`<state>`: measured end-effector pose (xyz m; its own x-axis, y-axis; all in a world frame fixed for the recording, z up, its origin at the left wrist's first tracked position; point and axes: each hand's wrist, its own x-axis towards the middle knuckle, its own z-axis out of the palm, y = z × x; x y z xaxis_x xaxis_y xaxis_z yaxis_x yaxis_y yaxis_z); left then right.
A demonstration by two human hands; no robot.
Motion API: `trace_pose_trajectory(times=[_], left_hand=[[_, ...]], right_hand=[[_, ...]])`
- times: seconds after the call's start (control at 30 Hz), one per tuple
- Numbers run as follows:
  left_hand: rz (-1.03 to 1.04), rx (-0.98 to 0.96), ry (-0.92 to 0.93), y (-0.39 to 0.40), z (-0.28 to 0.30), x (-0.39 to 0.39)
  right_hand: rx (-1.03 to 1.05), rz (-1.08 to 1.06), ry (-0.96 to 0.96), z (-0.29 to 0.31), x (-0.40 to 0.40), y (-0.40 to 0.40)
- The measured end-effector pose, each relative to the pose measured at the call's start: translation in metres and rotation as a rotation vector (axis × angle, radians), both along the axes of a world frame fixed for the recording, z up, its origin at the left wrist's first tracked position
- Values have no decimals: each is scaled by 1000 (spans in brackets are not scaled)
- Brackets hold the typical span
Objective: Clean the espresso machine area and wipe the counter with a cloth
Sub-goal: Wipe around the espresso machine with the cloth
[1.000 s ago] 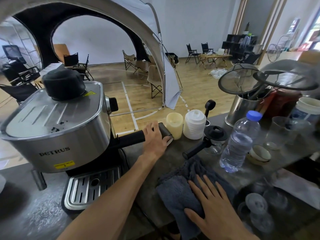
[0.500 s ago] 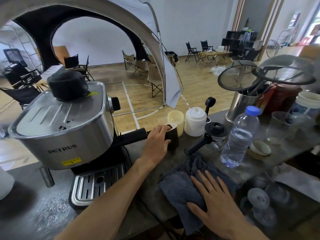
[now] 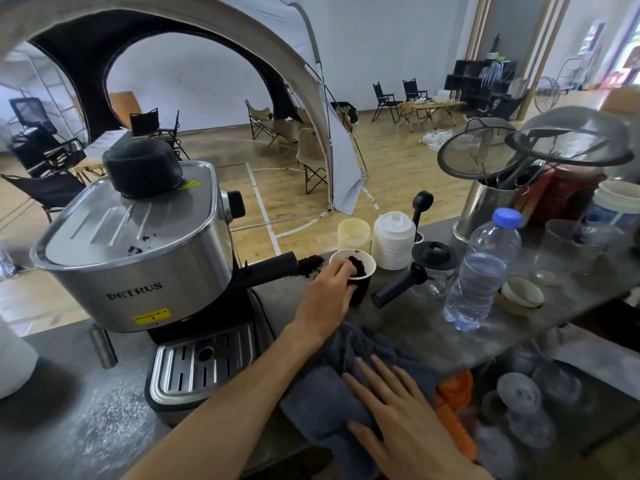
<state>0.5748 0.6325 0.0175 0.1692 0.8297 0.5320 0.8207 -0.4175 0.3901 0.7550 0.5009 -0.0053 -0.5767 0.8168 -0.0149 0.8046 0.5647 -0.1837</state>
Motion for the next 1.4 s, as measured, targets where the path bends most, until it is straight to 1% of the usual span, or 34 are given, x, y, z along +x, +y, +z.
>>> trace_pose_trajectory(times=[0.07,0.1,0.23,0.4,0.47,0.57,0.7,0.8,0.93,1.17,1.23,1.27,1.33,1.4], left_hand=[[0,-22,-4,-3,-1,-5],[-6,-31,-6,-5,-2,-8],[-20,-48,-1,-22,5,-11],[-4,-123,-136,-83,18,-24],[44,-151,-174,-116,18,-38],[163,-137,-208,-158,14,-60],[252,-140,-166,-194,9,-83],[329,-135,-152,-211,9,-97],[390,-140,-148,-230,9,-106],[482,-190,-147,-254,11,-112],[523,-171,-171,-261,11,-117],[550,-158,-193,-264,12,-121],[613,-130,-230,-268,15,-134],[669,-108,-272,-267,19,-150]], right_hand=[[5,35,41,-4,-12,6],[-40,56,57,-6,-15,11],[-67,87,98,-9,-23,19],[-143,133,154,-11,-35,35],[-181,143,175,-12,-46,48],[-207,141,171,-15,-71,71],[-214,141,121,-7,-120,103],[-209,145,116,0,-138,113],[-147,140,176,-2,-123,100],[-119,171,188,-10,-71,54],[-127,149,244,-5,-58,42],[-147,113,305,1,-54,36],[-170,31,488,18,-55,25],[-137,19,618,38,-70,17]])
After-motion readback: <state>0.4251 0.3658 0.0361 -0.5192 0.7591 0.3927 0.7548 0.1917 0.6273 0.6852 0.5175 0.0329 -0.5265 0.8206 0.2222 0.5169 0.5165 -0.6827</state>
